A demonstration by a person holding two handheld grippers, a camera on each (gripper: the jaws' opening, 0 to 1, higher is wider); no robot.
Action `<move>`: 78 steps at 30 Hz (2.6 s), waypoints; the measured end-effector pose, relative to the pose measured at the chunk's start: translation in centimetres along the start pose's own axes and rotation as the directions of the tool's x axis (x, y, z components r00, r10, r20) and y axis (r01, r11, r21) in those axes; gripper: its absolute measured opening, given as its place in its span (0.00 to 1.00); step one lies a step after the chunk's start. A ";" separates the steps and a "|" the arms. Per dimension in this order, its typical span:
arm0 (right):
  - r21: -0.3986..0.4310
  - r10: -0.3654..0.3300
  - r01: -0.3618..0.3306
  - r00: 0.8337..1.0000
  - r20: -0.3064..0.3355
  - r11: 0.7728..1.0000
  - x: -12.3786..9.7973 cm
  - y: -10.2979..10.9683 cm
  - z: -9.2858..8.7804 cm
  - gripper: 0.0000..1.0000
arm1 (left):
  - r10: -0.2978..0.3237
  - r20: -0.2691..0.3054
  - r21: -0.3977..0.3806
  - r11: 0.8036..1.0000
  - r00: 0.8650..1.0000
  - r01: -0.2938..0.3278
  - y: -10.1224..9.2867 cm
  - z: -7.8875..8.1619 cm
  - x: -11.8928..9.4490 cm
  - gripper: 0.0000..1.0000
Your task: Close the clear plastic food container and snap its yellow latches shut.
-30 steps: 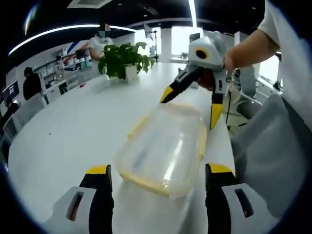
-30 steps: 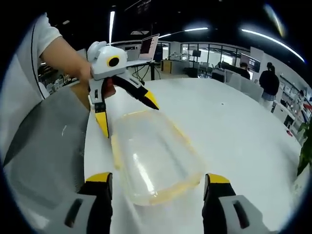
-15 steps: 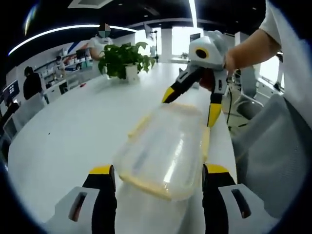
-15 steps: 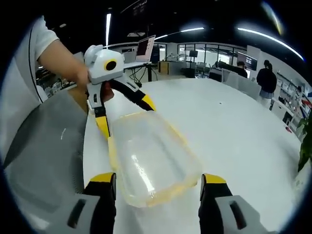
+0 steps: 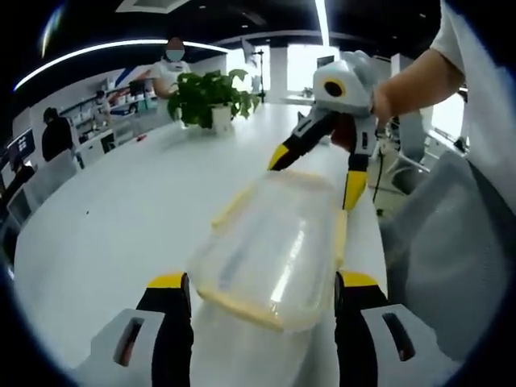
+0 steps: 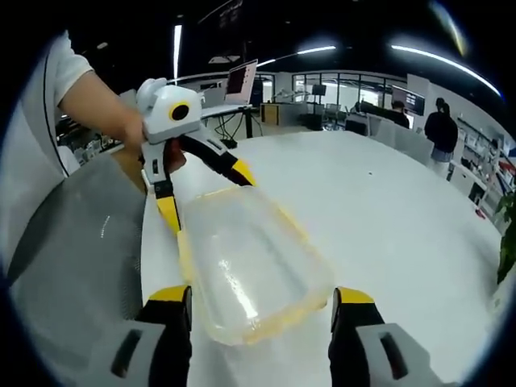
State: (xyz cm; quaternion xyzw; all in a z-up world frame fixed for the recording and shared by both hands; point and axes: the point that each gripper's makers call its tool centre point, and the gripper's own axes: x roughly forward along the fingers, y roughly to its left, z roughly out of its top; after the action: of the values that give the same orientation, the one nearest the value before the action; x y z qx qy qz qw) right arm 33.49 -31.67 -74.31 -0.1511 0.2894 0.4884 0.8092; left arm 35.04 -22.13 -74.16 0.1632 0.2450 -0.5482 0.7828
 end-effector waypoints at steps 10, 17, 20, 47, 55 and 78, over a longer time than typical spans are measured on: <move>-0.002 0.008 -0.008 1.000 0.008 1.000 2.3 2.3 1.7 0.68 | 0.011 -0.001 -0.014 1.000 1.000 -0.011 0.6 -2.1 -3.0 0.71; -0.006 0.018 -0.018 1.000 0.007 1.000 4.3 3.9 3.2 0.68 | 0.018 -0.007 -0.021 1.000 1.000 -0.018 1.3 -3.8 -5.4 0.71; -0.008 0.020 -0.020 1.000 0.008 1.000 5.2 4.5 3.8 0.68 | 0.021 -0.006 -0.023 1.000 1.000 -0.021 1.6 -4.4 -6.3 0.71; -0.012 0.026 -0.026 0.999 0.022 1.000 9.9 3.7 7.6 0.68 | 0.036 -0.008 -0.037 0.999 0.999 -0.036 6.6 -6.2 -9.1 0.71; -0.017 0.033 -0.032 0.999 0.031 0.999 11.0 2.1 8.5 0.68 | 0.051 -0.012 -0.046 0.998 0.999 -0.051 8.7 -6.1 -8.9 0.71; -0.023 0.044 -0.043 0.998 0.039 0.999 13.6 -2.6 10.9 0.68 | 0.062 -0.015 -0.051 0.997 0.998 -0.062 14.2 -5.2 -8.1 0.71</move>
State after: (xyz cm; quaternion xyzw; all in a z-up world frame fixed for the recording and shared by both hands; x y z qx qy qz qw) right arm 44.04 -17.64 -74.22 -0.1440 0.2713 0.5119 0.8023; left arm 45.00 -8.21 -74.10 0.1542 0.2589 -0.5162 0.8017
